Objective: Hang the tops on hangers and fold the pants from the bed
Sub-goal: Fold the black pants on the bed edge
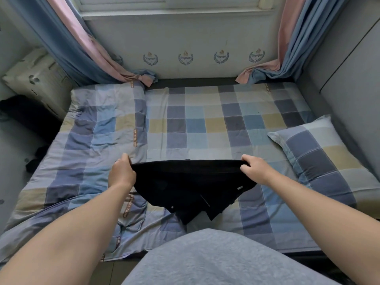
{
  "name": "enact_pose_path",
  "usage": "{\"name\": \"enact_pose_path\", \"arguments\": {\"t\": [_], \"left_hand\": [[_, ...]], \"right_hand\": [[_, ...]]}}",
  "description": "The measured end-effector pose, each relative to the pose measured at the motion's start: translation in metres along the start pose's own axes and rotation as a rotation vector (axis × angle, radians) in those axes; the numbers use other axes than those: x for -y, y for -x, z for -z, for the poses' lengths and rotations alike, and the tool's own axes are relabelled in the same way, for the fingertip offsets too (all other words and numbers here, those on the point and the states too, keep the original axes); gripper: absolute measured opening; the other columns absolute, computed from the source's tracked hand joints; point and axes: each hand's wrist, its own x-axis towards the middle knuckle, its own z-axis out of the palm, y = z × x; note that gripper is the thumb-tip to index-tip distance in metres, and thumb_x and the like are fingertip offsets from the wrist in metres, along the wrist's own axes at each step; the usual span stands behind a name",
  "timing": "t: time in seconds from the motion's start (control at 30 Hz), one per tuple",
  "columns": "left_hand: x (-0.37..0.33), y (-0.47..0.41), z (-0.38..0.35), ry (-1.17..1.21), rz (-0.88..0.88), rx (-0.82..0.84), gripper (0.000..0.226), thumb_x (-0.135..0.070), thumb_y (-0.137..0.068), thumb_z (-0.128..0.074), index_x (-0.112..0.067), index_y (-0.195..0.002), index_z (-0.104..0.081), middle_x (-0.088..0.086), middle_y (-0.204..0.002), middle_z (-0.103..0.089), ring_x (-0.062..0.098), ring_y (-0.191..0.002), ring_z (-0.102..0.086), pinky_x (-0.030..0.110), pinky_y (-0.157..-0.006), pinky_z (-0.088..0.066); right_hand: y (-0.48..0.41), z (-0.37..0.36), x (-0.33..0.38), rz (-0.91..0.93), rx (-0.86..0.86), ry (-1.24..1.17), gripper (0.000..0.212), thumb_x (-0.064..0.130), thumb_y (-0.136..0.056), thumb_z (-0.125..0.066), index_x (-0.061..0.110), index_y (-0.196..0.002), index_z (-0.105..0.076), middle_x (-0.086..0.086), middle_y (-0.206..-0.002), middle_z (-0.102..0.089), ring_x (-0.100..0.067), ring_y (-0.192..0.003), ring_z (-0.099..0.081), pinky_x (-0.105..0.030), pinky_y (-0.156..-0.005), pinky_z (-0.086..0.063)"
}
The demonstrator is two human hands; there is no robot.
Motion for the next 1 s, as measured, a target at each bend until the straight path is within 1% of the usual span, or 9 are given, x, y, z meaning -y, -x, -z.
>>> {"name": "enact_pose_path", "arguments": {"t": [0.13, 0.27, 0.33, 0.43, 0.57, 0.67, 0.73, 0.83, 1.0], "left_hand": [[0.014, -0.003, -0.002, 0.043, 0.027, -0.013, 0.023, 0.007, -0.086, -0.051, -0.01, -0.101, -0.046, 0.015, -0.1, -0.052, 0.037, -0.09, -0.054, 0.041, -0.072, -0.043], [0.021, -0.001, -0.007, 0.027, 0.081, 0.025, 0.018, 0.004, -0.085, -0.054, -0.009, -0.097, -0.056, 0.019, -0.109, -0.057, 0.038, -0.101, -0.056, 0.039, -0.076, -0.042], [0.024, 0.001, -0.011, 0.03, 0.136, 0.043, 0.016, 0.003, -0.085, -0.055, -0.008, -0.095, -0.057, 0.02, -0.11, -0.058, 0.039, -0.102, -0.056, 0.039, -0.079, -0.044], [0.032, 0.005, -0.019, 0.075, 0.2, 0.052, 0.013, 0.003, -0.084, -0.055, -0.008, -0.091, -0.059, 0.022, -0.106, -0.061, 0.039, -0.098, -0.057, 0.039, -0.08, -0.046], [0.04, 0.006, -0.026, 0.197, 0.319, 0.08, 0.019, 0.006, -0.084, -0.053, -0.011, -0.084, -0.062, 0.019, -0.096, -0.065, 0.034, -0.086, -0.056, 0.037, -0.076, -0.051], [0.028, 0.006, -0.026, 0.724, 0.575, 0.149, 0.033, 0.007, -0.094, -0.039, -0.013, -0.076, -0.058, 0.021, -0.093, -0.06, 0.035, -0.069, -0.06, 0.045, -0.061, -0.059], [0.026, 0.003, -0.022, 0.982, 0.73, 0.228, 0.042, 0.002, -0.099, -0.03, -0.017, -0.074, -0.058, 0.018, -0.089, -0.058, 0.026, -0.059, -0.055, 0.031, -0.044, -0.055], [0.03, -0.004, -0.014, 1.187, 0.855, 0.385, 0.041, 0.001, -0.101, -0.029, -0.014, -0.082, -0.062, 0.014, -0.092, -0.052, 0.015, -0.064, -0.051, 0.026, -0.042, -0.055], [0.021, -0.012, 0.005, 1.259, 0.952, 0.548, 0.014, 0.0, -0.1, -0.034, -0.001, -0.092, -0.046, 0.015, -0.092, -0.046, 0.023, -0.074, -0.051, 0.031, -0.048, -0.055]], "right_hand": [[0.004, 0.005, -0.001, 0.044, 0.135, 0.069, 0.016, 0.018, -0.084, -0.056, 0.027, -0.072, -0.049, 0.005, -0.071, -0.055, -0.012, -0.066, -0.049, -0.027, -0.059, -0.037], [0.001, 0.0, -0.015, 0.014, 0.199, 0.244, 0.012, 0.015, -0.087, -0.056, 0.024, -0.082, -0.051, 0.002, -0.088, -0.057, -0.02, -0.083, -0.056, -0.031, -0.069, -0.044], [-0.001, -0.003, -0.024, -0.016, 0.152, 0.347, 0.014, 0.01, -0.088, -0.054, 0.024, -0.089, -0.051, 0.001, -0.097, -0.05, -0.025, -0.098, -0.055, -0.033, -0.079, -0.043], [-0.002, -0.008, -0.04, -0.104, -0.046, 0.353, 0.021, 0.006, -0.086, -0.054, 0.027, -0.09, -0.052, 0.003, -0.101, -0.041, -0.025, -0.101, -0.046, -0.032, -0.083, -0.037], [-0.006, -0.009, -0.047, -0.292, -0.145, 0.097, 0.03, -0.004, -0.081, -0.045, 0.021, -0.084, -0.06, -0.011, -0.105, -0.06, -0.031, -0.093, -0.055, -0.039, -0.085, -0.053], [-0.006, -0.01, -0.042, -0.409, -0.193, -0.082, 0.033, -0.006, -0.078, -0.035, 0.014, -0.084, -0.061, -0.019, -0.088, -0.062, -0.038, -0.076, -0.065, -0.044, -0.064, -0.06], [-0.009, -0.011, -0.04, -0.519, -0.204, -0.282, 0.033, -0.005, -0.085, -0.033, 0.012, -0.09, -0.06, -0.021, -0.091, -0.062, -0.033, -0.059, -0.062, -0.032, -0.043, -0.054], [-0.012, -0.008, -0.033, -0.758, -0.234, -0.734, 0.028, 0.005, -0.098, -0.037, 0.018, -0.112, -0.057, -0.022, -0.098, -0.059, -0.028, -0.053, -0.055, -0.023, -0.03, -0.044], [-0.01, 0.015, -0.025, -0.794, -0.104, -1.054, 0.015, -0.004, -0.096, -0.035, 0.003, -0.105, -0.045, -0.016, -0.092, -0.049, -0.024, -0.066, -0.053, -0.033, -0.04, -0.056]]}}
